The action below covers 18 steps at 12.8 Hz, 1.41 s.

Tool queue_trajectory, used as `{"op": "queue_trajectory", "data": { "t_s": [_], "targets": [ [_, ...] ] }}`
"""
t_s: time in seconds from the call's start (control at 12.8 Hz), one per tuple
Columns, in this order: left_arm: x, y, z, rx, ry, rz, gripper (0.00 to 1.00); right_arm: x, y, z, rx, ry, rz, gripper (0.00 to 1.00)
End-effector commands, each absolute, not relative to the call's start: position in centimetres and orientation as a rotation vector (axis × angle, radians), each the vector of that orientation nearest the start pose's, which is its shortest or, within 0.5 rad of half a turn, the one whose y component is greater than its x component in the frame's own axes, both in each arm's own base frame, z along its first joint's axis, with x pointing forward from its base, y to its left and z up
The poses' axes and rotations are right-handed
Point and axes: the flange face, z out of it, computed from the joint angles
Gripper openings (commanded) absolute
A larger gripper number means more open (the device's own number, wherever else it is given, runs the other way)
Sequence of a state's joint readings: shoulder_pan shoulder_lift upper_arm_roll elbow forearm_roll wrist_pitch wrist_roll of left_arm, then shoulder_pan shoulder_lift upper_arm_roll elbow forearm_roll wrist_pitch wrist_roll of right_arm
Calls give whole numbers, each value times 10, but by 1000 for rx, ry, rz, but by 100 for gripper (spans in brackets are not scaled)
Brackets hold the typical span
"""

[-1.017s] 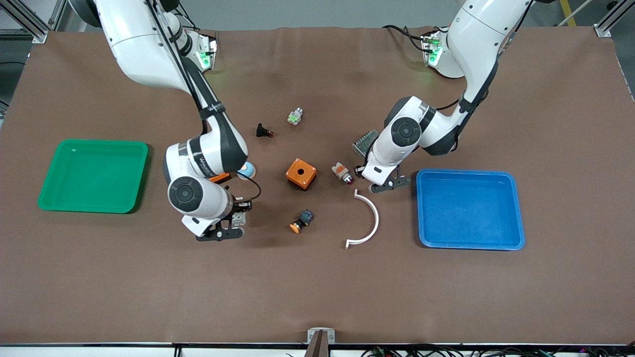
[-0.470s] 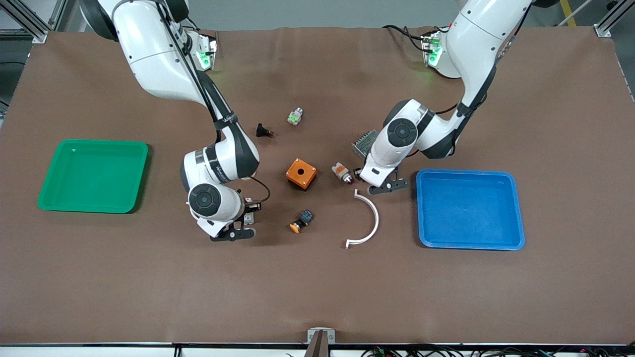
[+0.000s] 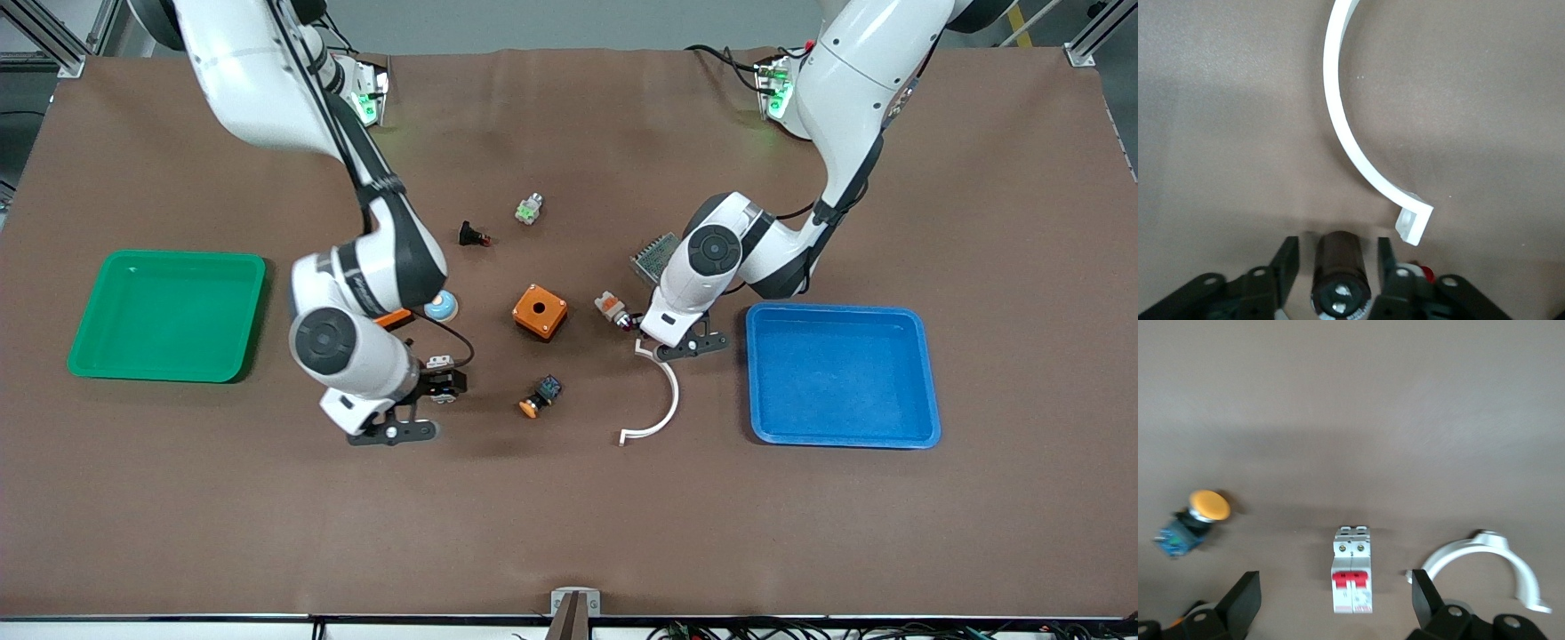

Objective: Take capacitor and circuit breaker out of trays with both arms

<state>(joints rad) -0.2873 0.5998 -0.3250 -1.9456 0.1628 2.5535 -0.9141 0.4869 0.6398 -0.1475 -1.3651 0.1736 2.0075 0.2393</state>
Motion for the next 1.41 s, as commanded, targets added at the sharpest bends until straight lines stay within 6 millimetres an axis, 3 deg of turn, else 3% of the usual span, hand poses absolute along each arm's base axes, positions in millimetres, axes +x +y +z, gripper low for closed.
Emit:
{"op": "queue_trajectory", "data": {
  "t_s": [0.0, 0.08, 0.23, 0.39, 0.47, 0.63, 0.78, 0.86, 1.17, 1.33],
  "targets": [
    [526, -348, 223, -3206, -396, -40, 100, 670, 217, 449, -3021, 17, -83, 100],
    [531, -347, 251, -3195, -396, -69, 100, 667, 190, 470, -3031, 58, -55, 100],
    [550, -339, 315, -3141, -416, -83, 100, 657, 119, 523, -3057, 164, -2, 100],
    [569, -328, 390, -3075, -463, -71, 100, 634, 69, 566, -3125, 53, 38, 100],
    [584, -308, 436, -3036, -502, -74, 100, 624, 42, 588, -3121, 71, 0, 100],
    [602, -270, 495, -2975, -403, -98, 100, 601, 11, 613, -3123, -11, -45, 100],
    [606, -236, 540, -2970, -284, -140, 100, 594, -7, 614, -3127, -26, -54, 100],
    [607, -212, 561, -2973, -271, -173, 100, 596, -5, 614, -3121, -12, -59, 100],
    [592, -146, 610, -2983, -131, -129, 100, 598, 0, 620, -3105, -17, -93, 100],
    [579, -118, 621, -3015, -40, -64, 100, 598, -2, 620, -3092, -14, -91, 100]
  ]
}}
